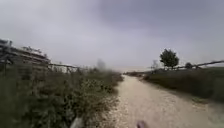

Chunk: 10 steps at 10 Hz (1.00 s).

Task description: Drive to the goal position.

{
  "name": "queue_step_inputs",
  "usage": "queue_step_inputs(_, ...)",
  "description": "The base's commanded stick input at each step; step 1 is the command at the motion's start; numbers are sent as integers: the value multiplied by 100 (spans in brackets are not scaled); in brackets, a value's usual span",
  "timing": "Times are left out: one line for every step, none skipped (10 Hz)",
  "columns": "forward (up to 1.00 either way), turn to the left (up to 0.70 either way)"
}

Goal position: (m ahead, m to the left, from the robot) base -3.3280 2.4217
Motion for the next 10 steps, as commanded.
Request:
queue_step_inputs(86,-27)
queue_step_inputs(85,-34)
queue_step_inputs(83,-33)
queue_step_inputs(80,-8)
queue_step_inputs(74,0)
queue_step_inputs(70,-22)
queue_step_inputs(71,-34)
queue_step_inputs(71,-35)
queue_step_inputs(70,-35)
queue_step_inputs(70,-35)
